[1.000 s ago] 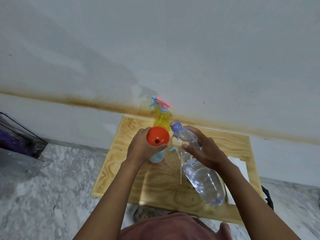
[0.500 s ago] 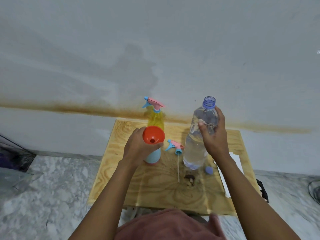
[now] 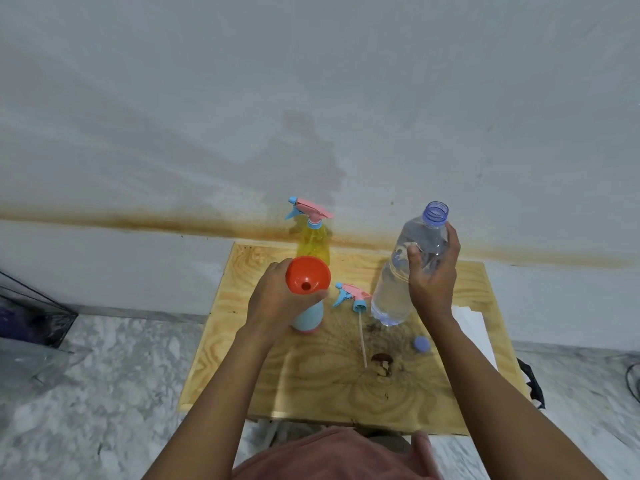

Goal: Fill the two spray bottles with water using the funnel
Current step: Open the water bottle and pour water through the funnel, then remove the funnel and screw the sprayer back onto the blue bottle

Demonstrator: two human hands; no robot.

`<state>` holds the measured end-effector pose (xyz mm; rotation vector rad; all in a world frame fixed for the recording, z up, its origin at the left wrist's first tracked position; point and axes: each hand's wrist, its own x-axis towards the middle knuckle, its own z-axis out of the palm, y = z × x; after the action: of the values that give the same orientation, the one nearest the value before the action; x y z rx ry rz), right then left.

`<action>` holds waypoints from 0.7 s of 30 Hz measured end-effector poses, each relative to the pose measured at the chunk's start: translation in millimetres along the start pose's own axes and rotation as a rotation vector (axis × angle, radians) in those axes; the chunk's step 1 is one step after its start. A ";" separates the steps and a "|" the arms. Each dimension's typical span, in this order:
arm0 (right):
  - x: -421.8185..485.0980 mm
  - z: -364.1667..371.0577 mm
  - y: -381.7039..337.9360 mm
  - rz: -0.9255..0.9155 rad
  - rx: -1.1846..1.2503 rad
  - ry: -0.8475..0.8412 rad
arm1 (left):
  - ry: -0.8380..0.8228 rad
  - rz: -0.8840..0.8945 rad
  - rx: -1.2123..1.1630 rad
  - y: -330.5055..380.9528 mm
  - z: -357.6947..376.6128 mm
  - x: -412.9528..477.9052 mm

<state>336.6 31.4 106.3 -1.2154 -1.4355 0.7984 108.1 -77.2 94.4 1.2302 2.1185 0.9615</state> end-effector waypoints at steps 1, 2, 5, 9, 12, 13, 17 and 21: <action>-1.8 -2.5 1.3 0.002 0.008 0.018 | 0.001 0.000 0.005 0.6 -0.1 -0.4; -2.9 -5.5 2.8 0.004 0.010 0.031 | 0.003 -0.001 0.011 1.0 0.1 -0.5; -3.3 -13.3 7.3 0.011 0.005 0.037 | 0.007 -0.005 0.027 2.5 0.6 -0.6; -4.2 -17.7 7.4 0.020 -0.039 0.003 | 0.011 -0.014 0.053 4.8 1.2 -1.2; -7.2 -19.2 3.9 0.033 -0.101 0.009 | 0.010 -0.019 0.068 5.7 1.0 -1.8; -9.9 -19.4 0.1 0.038 -0.116 0.035 | 0.010 -0.021 0.073 5.4 1.0 -1.8; -29.7 -13.9 -21.7 -0.210 -0.339 0.275 | 0.012 -0.014 0.084 3.7 1.6 -1.4; -56.8 18.4 -36.8 -0.485 -0.441 0.016 | 0.011 -0.019 0.082 4.1 2.9 -0.8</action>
<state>305.9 -30.2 119.8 -1.1117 -1.8551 0.1409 112.6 -75.6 95.9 1.2450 2.1942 0.8832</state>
